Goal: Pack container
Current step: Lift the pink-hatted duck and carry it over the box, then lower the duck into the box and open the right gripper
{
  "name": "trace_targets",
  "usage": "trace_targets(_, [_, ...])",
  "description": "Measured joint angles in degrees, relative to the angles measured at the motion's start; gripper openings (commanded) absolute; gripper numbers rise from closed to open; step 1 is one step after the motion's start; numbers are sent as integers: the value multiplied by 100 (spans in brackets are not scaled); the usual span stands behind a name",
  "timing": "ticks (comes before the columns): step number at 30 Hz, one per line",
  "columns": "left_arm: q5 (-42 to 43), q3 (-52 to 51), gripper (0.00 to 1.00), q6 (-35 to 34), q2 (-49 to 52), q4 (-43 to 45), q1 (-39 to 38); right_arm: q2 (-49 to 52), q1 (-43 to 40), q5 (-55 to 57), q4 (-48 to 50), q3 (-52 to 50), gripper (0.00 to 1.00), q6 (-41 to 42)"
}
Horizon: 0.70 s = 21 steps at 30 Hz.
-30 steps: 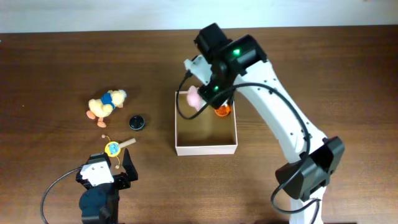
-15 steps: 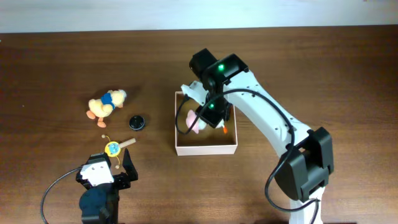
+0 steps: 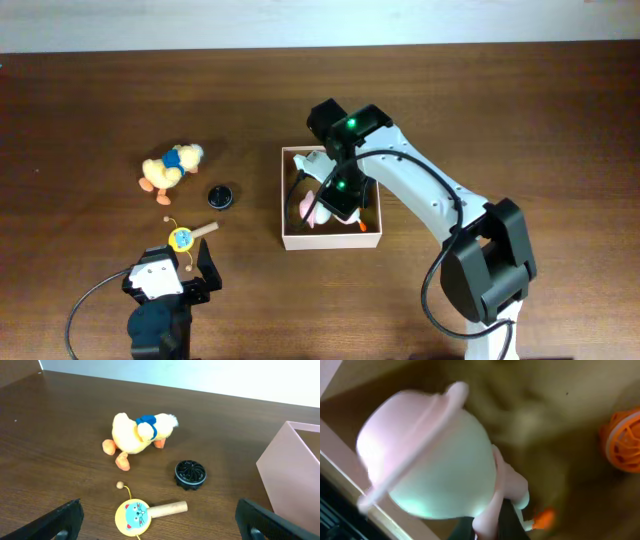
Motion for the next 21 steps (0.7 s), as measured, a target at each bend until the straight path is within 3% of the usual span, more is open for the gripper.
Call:
trace_targets(15, [0,0,99,0,0,0,0,0,103,-17,490,-654,5,-2])
trace_targets(21, [0,0,99,0,0,0,0,0,105,-33,492,-654,27,-2])
